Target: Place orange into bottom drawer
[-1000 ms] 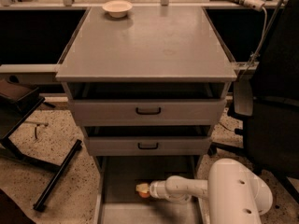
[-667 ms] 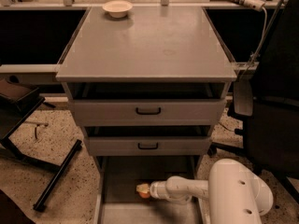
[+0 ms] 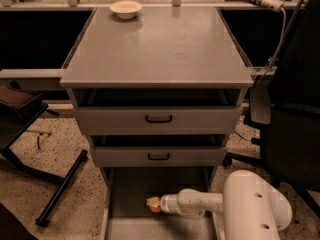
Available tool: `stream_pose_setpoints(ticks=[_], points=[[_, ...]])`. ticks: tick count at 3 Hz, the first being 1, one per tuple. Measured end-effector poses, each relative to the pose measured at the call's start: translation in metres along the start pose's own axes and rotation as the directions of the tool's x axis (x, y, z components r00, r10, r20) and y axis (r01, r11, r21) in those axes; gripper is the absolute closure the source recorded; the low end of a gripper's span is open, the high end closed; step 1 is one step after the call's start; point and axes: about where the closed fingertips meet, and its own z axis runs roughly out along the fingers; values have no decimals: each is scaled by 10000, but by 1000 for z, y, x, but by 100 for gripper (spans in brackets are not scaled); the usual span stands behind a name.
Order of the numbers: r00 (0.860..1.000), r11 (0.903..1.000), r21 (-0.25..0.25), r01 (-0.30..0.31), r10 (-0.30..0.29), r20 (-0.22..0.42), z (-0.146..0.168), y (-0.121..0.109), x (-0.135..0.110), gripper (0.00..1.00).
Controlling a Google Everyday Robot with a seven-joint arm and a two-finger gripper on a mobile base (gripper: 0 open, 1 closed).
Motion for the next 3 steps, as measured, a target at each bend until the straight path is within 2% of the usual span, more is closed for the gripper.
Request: stream_pose_setpoints(ticks=[1,2,3], points=[[10000,10000,0,0,0,0,0,0,0,12],[10000,10000,0,0,0,0,0,0,0,0],[10000,10000,0,0,0,-1,0,0,0,0]])
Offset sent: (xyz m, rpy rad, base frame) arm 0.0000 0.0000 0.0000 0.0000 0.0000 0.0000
